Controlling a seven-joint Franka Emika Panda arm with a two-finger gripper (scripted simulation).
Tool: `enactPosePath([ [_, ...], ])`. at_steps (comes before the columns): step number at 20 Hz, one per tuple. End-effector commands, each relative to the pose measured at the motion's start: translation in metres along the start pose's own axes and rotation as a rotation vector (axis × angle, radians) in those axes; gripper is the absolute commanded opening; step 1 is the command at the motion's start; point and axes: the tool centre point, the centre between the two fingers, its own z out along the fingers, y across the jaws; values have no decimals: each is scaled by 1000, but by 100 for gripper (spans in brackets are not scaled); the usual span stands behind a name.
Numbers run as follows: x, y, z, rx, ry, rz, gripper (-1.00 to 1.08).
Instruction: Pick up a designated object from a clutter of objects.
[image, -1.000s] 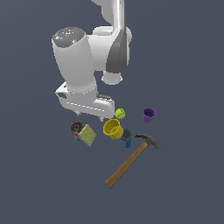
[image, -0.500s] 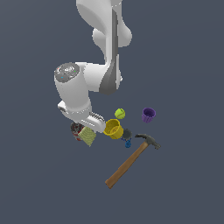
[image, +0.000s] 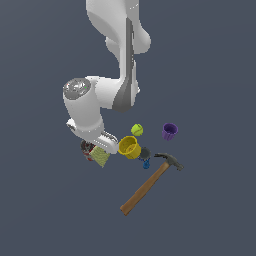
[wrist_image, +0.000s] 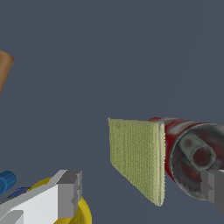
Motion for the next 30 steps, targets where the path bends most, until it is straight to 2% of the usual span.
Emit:
enactPosePath([
  [1,0,0,6,0,-1,0,100],
  [9,-1,1,42,-1,0,4,100],
  [14,0,1,49,-1,1,4,100],
  [15,0,1,49,-1,1,4,-100],
  [24,0,1,49,-1,1,4,-100],
  [25,21,-8,14,24,68,1,-100],
  [30,19,-6,9,24,68,1,-100],
])
